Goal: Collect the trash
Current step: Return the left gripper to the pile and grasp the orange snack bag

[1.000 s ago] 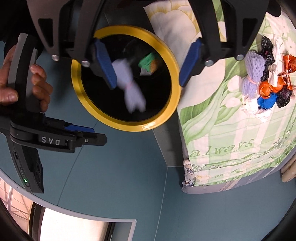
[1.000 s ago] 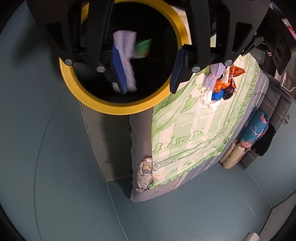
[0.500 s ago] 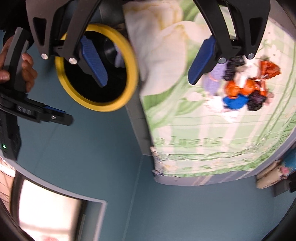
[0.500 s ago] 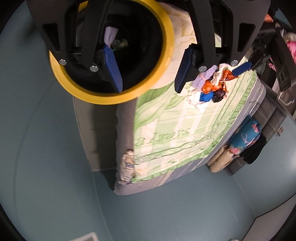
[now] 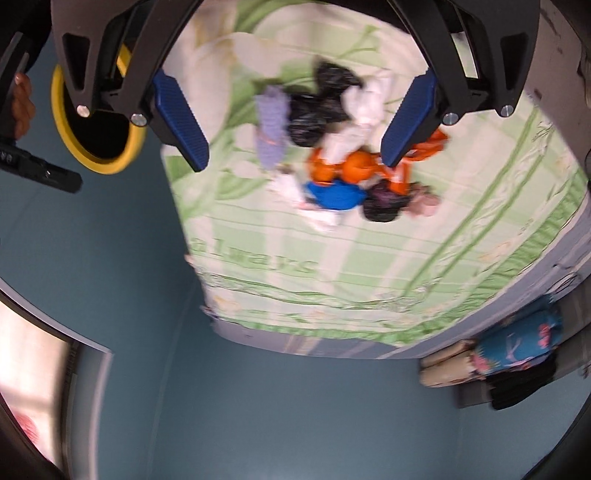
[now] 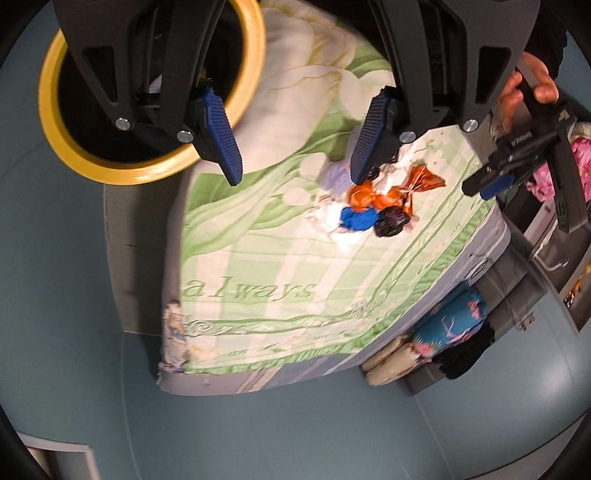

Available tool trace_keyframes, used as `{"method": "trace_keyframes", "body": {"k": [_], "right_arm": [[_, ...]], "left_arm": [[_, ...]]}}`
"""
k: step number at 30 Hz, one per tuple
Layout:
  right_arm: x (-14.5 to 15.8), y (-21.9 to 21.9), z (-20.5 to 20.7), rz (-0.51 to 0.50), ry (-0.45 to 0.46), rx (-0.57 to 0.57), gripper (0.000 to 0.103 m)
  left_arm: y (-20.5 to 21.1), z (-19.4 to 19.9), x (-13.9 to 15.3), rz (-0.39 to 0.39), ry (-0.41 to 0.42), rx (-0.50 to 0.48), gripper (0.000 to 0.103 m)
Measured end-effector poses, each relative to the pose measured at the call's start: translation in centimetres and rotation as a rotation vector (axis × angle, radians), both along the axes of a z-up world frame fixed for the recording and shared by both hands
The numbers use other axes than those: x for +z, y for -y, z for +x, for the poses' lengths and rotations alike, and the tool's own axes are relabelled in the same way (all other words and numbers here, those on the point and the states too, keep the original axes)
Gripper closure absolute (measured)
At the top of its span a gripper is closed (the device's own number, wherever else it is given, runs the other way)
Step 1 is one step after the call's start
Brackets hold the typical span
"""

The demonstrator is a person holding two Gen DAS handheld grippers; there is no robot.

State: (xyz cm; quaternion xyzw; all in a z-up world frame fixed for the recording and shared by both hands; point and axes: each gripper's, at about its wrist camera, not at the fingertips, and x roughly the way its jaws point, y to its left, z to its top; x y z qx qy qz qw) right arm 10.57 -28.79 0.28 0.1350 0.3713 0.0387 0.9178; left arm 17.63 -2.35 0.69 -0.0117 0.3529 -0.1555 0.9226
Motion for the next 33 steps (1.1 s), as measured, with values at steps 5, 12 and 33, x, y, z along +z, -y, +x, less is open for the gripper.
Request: {"method": "trace_keyframes", "body": {"k": [5, 12, 33], "right_arm": [[-1.1, -2.3, 2.0, -0.005, -0.042, 0.049, 0.045], [-3.5, -5.1, 5.5, -0.012, -0.114, 0.089, 0.045], [-12.4, -10.6, 16.2, -0.005, -0.359, 0.112, 0.045]], "left_arm": [[-3.8, 1.3, -0.9, 0.015, -0.018, 0.085, 0.012], [-7.7, 3.7, -3.7, 0.042, -0.071, 0.180, 0.012], [-13.5, 11.9, -12.2, 0.080, -0.256, 0.321, 0.012]]}}
